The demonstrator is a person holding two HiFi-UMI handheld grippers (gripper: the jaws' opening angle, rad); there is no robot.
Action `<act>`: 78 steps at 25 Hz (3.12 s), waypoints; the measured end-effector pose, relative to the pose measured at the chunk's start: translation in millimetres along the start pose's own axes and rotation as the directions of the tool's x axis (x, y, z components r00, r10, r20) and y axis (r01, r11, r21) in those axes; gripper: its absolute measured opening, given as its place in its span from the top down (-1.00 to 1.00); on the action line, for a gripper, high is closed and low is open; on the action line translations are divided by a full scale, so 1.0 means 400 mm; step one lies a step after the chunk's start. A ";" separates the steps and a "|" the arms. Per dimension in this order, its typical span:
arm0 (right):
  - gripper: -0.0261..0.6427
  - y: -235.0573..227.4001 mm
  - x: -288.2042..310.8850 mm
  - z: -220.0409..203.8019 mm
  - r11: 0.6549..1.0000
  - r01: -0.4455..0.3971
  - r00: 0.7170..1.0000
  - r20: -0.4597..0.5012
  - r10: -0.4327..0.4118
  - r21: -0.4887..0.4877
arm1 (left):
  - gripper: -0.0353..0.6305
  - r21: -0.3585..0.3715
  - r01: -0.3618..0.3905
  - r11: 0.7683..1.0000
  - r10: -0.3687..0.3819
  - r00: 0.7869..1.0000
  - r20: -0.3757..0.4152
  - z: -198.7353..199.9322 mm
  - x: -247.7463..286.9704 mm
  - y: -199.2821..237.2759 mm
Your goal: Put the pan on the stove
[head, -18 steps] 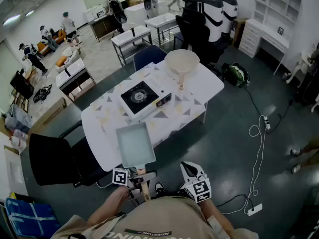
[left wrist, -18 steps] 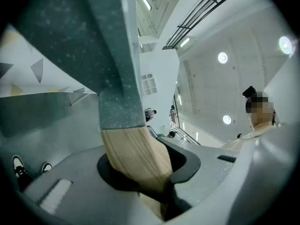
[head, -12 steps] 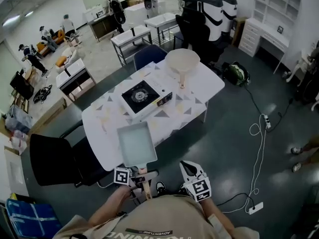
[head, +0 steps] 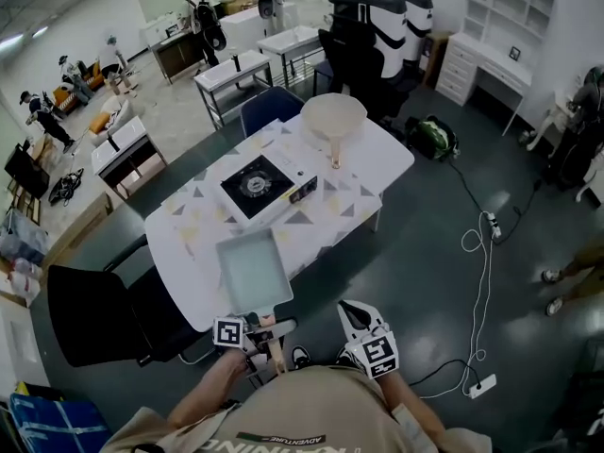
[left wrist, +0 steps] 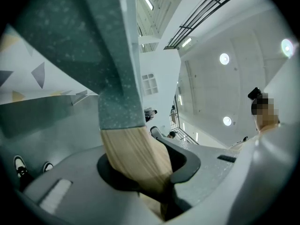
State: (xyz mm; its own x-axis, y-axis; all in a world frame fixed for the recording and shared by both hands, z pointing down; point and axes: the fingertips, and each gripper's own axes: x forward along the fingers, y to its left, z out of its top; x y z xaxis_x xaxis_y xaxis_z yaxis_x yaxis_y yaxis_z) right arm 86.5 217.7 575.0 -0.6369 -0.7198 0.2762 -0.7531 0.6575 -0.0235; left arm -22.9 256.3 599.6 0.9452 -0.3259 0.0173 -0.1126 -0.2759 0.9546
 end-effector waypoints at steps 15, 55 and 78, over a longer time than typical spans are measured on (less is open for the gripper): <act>0.93 0.019 0.030 -0.035 0.992 0.115 0.993 -0.034 -0.113 0.052 | 0.56 -0.030 0.040 0.999 -0.042 0.998 -0.052 0.045 -0.031 0.045; 0.93 -0.412 0.388 0.034 0.969 -0.245 0.970 0.011 0.245 0.044 | 0.56 -0.060 -0.008 0.998 0.020 0.979 0.204 0.375 0.264 0.132; 0.93 -0.450 0.690 0.174 0.978 -0.210 0.978 -0.006 0.210 -0.007 | 0.56 -0.064 0.056 0.996 -0.041 0.975 0.216 0.696 0.194 0.236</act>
State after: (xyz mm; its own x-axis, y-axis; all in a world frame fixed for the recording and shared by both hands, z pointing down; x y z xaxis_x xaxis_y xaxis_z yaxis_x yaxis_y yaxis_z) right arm 34.6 -114.9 588.8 -0.7797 -0.5646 0.2708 -0.6017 0.7953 -0.0743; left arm -45.5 -46.9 608.2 0.8604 -0.5023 -0.0868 -0.0393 -0.2351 0.9712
